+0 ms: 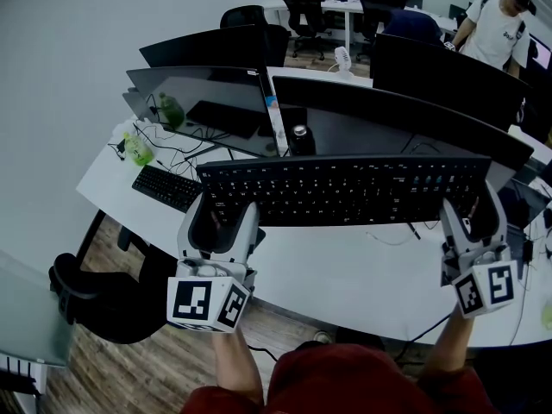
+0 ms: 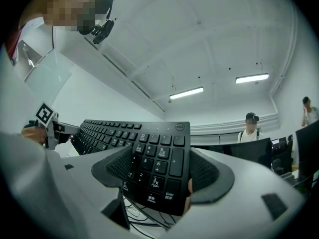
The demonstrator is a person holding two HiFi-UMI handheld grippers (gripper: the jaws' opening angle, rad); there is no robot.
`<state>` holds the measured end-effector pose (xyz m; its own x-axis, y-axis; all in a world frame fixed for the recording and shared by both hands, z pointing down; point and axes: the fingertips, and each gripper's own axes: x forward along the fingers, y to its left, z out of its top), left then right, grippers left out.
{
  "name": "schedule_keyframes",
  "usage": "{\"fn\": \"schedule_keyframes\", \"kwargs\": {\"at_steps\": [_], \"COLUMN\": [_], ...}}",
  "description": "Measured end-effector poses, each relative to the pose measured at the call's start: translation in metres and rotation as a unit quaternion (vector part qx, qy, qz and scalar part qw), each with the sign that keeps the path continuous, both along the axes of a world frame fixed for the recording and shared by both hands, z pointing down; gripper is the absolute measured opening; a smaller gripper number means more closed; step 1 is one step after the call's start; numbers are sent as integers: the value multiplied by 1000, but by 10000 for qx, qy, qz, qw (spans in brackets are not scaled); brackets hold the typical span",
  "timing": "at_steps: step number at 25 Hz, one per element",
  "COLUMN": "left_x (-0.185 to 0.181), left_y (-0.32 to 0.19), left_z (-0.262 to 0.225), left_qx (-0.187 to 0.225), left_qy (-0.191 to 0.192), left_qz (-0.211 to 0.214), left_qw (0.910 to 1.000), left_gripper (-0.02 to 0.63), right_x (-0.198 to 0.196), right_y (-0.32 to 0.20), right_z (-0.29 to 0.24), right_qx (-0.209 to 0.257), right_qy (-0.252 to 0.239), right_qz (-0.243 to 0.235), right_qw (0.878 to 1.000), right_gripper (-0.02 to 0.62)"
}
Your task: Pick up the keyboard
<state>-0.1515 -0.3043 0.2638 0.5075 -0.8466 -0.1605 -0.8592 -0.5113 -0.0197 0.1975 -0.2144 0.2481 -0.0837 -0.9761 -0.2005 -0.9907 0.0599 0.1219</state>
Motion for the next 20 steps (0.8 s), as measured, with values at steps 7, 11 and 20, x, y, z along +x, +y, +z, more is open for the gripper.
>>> {"fn": "schedule_keyframes", "kwargs": {"at_steps": [7, 11, 20], "left_x": [3, 2, 3], "left_y": [4, 2, 3], "left_z": [-6, -5, -6], "left_qx": [3, -25, -72], "left_qy": [-8, -8, 4], "left_qz": [29, 58, 109], "left_qw": [10000, 10000, 9999], "left_gripper": [310, 309, 308], "right_x": [2, 1, 1], "right_y": [6, 6, 10], "right_z": [-5, -3, -7], "right_qx": [-5, -32, -60], "right_qy": [6, 3, 3], "right_qz": [31, 59, 116], "right_qw": [10000, 10000, 9999], "right_gripper": [353, 353, 353]}}
